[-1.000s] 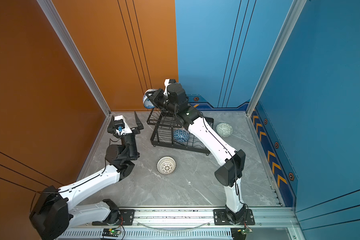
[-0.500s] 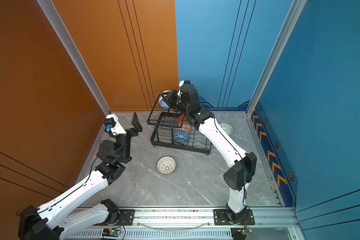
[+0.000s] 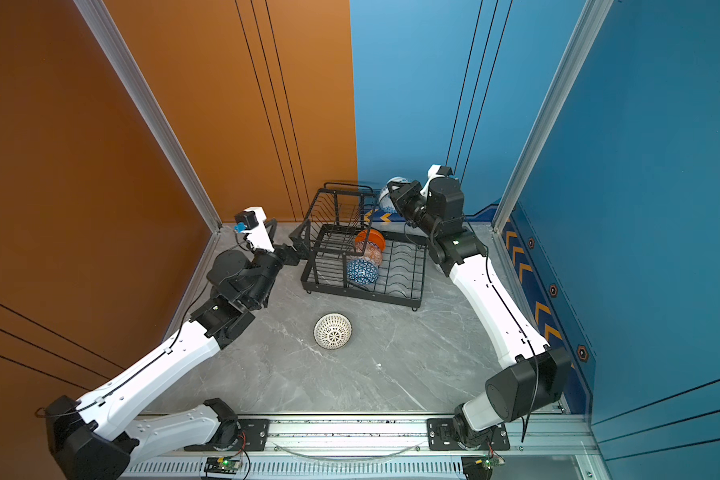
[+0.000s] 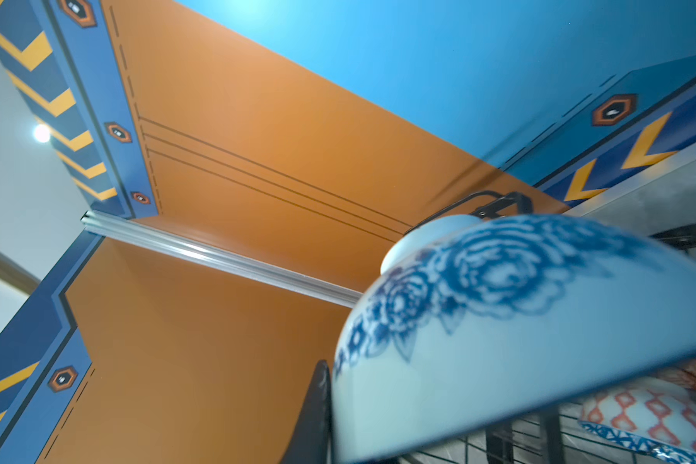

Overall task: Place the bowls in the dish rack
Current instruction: 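Carry the floral bowl with the right gripper toward the rack's far end, then lower the floral bowl with the right gripper into a rack slot beside the orange bowl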

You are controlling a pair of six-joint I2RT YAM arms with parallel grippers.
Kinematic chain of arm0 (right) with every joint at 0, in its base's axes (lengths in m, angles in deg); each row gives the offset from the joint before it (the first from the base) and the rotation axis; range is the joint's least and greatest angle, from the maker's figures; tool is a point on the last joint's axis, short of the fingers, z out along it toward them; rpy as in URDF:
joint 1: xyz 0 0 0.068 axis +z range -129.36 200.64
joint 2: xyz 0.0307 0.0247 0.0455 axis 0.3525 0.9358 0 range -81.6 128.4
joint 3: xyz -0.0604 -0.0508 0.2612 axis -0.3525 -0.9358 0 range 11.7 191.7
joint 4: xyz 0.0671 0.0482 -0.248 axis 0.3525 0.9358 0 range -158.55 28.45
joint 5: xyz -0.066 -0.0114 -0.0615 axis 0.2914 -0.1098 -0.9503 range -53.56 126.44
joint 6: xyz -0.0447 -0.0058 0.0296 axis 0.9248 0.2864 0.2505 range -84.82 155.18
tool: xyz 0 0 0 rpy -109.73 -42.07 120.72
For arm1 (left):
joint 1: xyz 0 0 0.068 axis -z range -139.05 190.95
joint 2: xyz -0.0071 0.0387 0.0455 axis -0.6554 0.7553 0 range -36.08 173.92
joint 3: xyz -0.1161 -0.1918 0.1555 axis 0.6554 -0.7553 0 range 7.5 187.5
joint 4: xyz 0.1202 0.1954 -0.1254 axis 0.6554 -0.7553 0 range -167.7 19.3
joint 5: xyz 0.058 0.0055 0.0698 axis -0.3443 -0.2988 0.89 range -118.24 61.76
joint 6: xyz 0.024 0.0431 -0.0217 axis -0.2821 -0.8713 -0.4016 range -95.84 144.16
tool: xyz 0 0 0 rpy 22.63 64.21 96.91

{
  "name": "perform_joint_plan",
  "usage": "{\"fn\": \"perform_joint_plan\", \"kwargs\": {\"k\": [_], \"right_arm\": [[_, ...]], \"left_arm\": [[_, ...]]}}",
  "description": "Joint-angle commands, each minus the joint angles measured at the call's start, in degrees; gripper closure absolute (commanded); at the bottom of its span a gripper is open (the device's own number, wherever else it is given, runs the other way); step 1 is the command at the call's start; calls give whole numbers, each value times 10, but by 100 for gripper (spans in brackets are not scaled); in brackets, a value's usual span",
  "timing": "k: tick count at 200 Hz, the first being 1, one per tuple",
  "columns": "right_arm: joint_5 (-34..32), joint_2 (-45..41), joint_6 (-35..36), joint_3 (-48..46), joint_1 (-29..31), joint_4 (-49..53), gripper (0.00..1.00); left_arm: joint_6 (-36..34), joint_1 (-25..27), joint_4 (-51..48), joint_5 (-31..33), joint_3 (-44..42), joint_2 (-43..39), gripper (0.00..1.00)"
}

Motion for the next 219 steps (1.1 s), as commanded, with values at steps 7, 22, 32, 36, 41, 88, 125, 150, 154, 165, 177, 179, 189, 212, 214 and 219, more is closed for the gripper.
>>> {"fn": "perform_joint_plan", "kwargs": {"k": [7, 22, 32, 36, 41, 88, 125, 150, 154, 165, 177, 179, 189, 212, 214, 219], "right_arm": [[12, -15, -23, -55, -39, -72, 100], [20, -11, -30, -80, -57, -89, 100], [23, -8, -36, -97, -67, -105, 100], [24, -7, -38, -106, -72, -114, 100], [24, -7, -43, -117, -76, -127, 100], [39, 35, -66, -193, -97, -269, 100], [35, 86, -83, -231, -96, -400, 100], [23, 116, -85, -243, -92, -438, 100], [25, 122, -86, -243, -91, -440, 100], [27, 138, -88, -240, -90, -448, 100], [22, 156, -94, -242, -88, -462, 100], [22, 158, -94, -242, -88, -464, 100], [19, 171, -97, -242, -85, -470, 100], [16, 198, -96, -240, -80, -479, 100], [16, 200, -96, -241, -79, -480, 100], [15, 205, -96, -241, -79, -485, 100]], "left_arm": [[15, 13, -50, -96, 40, 17, 2], [9, 14, -54, -126, 48, 23, 2], [5, 14, -67, -151, 59, 31, 2], [3, 14, -72, -161, 65, 35, 2], [2, 15, -80, -172, 71, 41, 2], [1, 21, -112, -208, 108, 83, 2], [9, 23, -112, -227, 123, 110, 2], [15, 25, -112, -236, 132, 126, 2], [15, 27, -112, -237, 134, 128, 2], [15, 27, -111, -238, 138, 134, 2], [16, 28, -111, -240, 143, 141, 2], [17, 28, -112, -240, 144, 142, 2], [21, 28, -111, -245, 147, 148, 2], [26, 30, -110, -250, 153, 161, 2], [27, 30, -111, -250, 153, 163, 2], [28, 31, -111, -252, 154, 165, 2]]}}
